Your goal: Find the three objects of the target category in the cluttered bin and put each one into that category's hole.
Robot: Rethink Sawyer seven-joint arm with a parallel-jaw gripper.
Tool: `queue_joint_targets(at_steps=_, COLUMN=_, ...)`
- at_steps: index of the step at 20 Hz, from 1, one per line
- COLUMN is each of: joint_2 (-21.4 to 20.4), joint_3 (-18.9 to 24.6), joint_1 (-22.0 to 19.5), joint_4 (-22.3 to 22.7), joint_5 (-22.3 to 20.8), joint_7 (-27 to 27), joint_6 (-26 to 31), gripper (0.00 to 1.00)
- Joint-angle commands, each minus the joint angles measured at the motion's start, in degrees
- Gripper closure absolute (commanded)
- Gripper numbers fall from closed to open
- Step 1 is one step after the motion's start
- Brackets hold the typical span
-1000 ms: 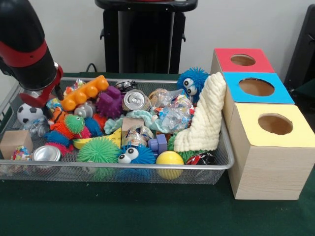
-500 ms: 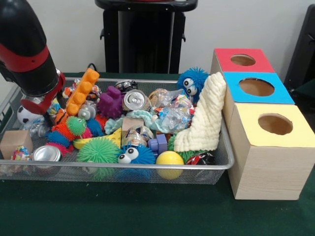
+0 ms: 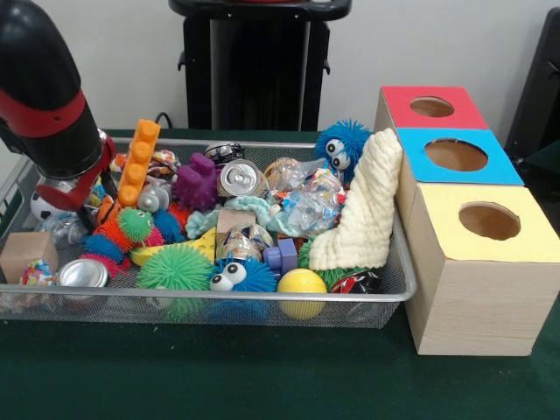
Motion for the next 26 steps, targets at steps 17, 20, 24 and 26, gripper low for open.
queue_joint_targets(at_steps=17, joint_2=0.69, joint_3=4.18, joint_1=-0.75, joint_4=1.34, joint_5=5.09, joint_7=-16.89, joint_6=3.3, gripper=1.0)
queue_joint_targets(at_steps=20, joint_2=-0.9, joint_3=4.67, joint_1=-0.63, joint_4=2.57, joint_5=5.42, joint_7=-16.19, joint_6=2.23, gripper=1.0)
queue_joint_targets(at_steps=24, joint_2=-7.98, joint_3=6.03, joint_1=-0.29, joint_4=6.5, joint_5=5.88, joint_7=-14.88, joint_6=2.22, gripper=1.0)
queue_joint_targets(at_steps=26, joint_2=-11.74, joint_3=6.54, joint_1=0.22, joint_4=8.11, joint_5=6.48, joint_7=-12.85, joint_6=2.39, gripper=1.0)
